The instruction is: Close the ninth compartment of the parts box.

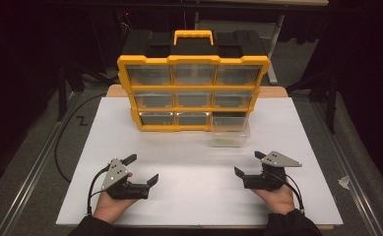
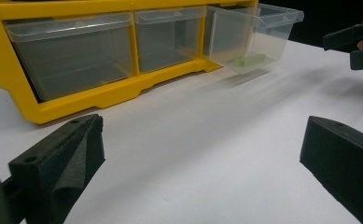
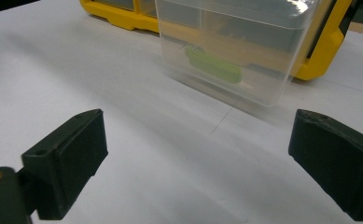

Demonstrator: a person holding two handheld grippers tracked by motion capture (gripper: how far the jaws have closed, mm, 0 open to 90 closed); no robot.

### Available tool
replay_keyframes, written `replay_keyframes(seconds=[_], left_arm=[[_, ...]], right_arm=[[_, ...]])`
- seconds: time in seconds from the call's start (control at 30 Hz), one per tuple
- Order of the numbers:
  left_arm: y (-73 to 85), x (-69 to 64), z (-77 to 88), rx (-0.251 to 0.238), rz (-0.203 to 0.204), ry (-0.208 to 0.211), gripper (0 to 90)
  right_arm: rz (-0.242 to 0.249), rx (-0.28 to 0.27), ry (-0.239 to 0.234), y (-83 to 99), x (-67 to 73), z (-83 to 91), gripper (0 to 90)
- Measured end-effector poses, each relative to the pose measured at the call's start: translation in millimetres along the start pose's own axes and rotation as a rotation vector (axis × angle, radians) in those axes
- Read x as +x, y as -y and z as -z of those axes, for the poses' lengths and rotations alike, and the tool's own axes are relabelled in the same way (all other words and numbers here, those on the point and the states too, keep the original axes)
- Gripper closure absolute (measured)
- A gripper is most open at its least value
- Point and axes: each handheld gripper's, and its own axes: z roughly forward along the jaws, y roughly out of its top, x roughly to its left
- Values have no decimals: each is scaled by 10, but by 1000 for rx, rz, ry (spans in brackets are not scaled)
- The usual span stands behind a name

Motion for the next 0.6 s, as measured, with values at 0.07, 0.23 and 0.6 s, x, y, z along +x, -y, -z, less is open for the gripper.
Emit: replay_keyframes(seconds=[0.07,0.23,0.6], left_arm=[[0,-3,-7,0,0,1,2],[-8,-1,2,-10,3,1,2],[-10,-8,11,-14,-1,1,2]], right_arm=[[5,-5,3,2,0,9,85],[8,-12,6,5,2,42,165],[5,-27,27,7,-10,64,314]])
